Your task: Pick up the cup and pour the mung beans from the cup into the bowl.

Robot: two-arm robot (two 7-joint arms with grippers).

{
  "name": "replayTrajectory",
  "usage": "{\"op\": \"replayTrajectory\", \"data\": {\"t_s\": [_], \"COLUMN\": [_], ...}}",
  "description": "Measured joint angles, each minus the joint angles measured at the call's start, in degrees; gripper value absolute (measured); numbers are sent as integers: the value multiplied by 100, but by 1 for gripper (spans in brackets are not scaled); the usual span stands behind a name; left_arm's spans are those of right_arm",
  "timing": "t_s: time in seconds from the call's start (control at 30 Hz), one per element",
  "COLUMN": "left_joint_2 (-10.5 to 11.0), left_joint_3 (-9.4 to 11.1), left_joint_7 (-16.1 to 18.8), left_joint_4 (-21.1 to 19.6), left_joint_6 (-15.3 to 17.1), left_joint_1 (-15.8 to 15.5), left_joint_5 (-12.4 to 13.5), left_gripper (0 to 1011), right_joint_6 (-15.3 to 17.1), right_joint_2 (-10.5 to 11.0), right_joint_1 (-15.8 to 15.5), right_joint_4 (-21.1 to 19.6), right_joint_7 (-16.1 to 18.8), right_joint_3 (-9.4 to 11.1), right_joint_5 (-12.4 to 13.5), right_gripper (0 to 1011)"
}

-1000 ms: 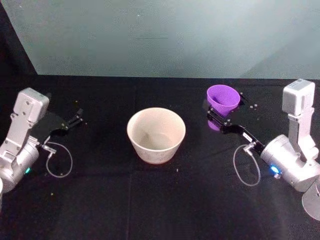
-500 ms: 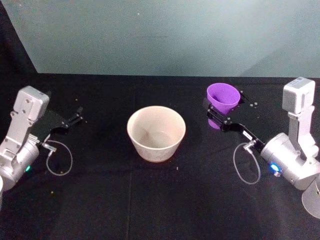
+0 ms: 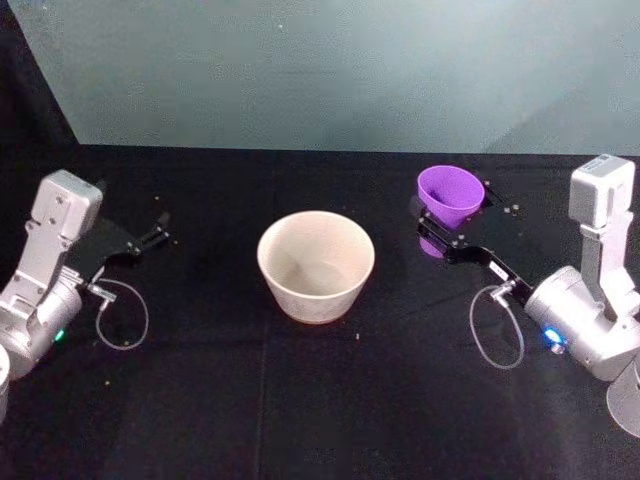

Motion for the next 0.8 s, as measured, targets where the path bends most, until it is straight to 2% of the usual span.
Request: {"op": "replayTrajectory", "data": {"t_s": [0.8], "left_joint_2": [0], "left_joint_3": [0], "left_joint_7": [0], "left_joint_4": [0], "left_joint_6": [0], "left_joint_1": [0], "left_joint_5": [0], "left_gripper": [1000], "right_joint_6": [0], "right_joint_2": [0], "right_joint_1": [0], "right_joint_4": [0], "right_joint_7": [0], "right_joint_3": [0], "right_joint_5": [0], "right_gripper": [726]}}
